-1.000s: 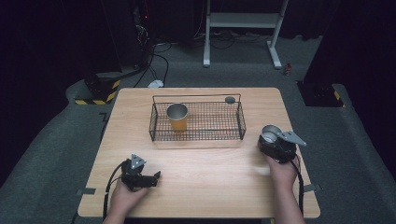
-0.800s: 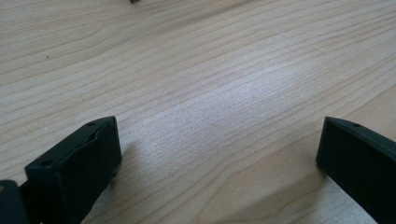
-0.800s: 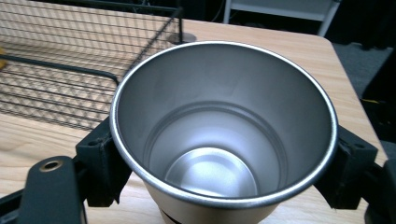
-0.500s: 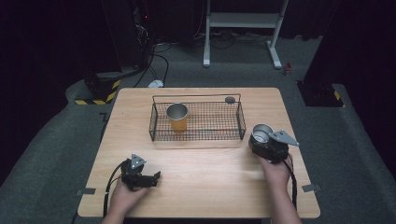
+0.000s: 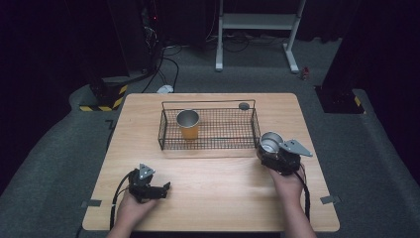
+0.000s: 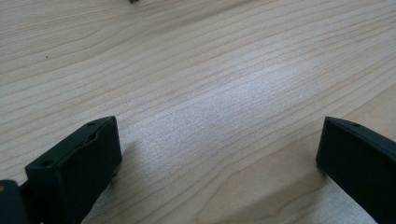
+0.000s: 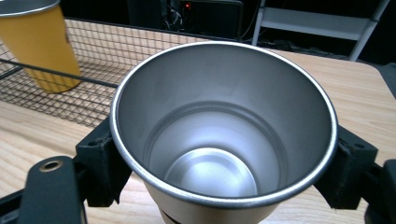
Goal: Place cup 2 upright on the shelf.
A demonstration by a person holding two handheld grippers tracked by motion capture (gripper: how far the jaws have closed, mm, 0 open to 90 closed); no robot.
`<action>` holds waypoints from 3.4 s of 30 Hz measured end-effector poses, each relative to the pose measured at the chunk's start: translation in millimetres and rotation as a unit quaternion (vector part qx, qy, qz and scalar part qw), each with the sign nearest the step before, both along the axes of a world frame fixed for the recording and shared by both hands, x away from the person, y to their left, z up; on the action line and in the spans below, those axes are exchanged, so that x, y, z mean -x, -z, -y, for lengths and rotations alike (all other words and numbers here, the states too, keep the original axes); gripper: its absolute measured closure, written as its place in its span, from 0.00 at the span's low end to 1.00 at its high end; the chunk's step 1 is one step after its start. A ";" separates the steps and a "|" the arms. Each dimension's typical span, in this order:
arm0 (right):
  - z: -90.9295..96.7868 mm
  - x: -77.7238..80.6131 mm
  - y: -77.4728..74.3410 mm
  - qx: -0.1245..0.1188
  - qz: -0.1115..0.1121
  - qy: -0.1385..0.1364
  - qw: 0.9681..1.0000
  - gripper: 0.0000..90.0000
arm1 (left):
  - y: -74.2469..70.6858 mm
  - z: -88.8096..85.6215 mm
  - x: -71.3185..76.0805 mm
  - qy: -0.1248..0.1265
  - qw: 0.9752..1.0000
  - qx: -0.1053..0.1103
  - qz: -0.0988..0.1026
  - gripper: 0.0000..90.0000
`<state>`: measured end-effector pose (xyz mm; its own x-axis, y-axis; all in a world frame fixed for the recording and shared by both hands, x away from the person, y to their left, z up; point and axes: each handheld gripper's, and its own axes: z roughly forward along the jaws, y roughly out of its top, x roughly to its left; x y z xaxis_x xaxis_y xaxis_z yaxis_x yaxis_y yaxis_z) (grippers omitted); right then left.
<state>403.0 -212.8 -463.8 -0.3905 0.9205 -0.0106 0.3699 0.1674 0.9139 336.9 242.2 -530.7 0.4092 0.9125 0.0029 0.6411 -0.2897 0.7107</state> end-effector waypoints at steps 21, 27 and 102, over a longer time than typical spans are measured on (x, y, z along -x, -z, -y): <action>-44.9 16.8 -16.6 0.007 0.016 -0.010 1.000 0.20 | -0.2 -1.1 0.4 0.006 1.000 -0.002 0.000 0.01; -54.6 19.9 -29.3 0.014 0.026 -0.008 1.000 0.20 | -0.3 -1.4 0.4 0.006 1.000 -0.002 0.001 0.01; -122.4 -104.4 -38.5 0.013 -0.043 0.017 0.999 0.20 | -0.5 0.1 0.5 0.012 1.000 -0.001 0.002 0.03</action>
<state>507.4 -90.5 -425.2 -0.3590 0.9333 -0.0015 0.4530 0.1757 0.8740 336.4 242.1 -530.2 0.4301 0.9027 0.0071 0.6312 -0.3064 0.7125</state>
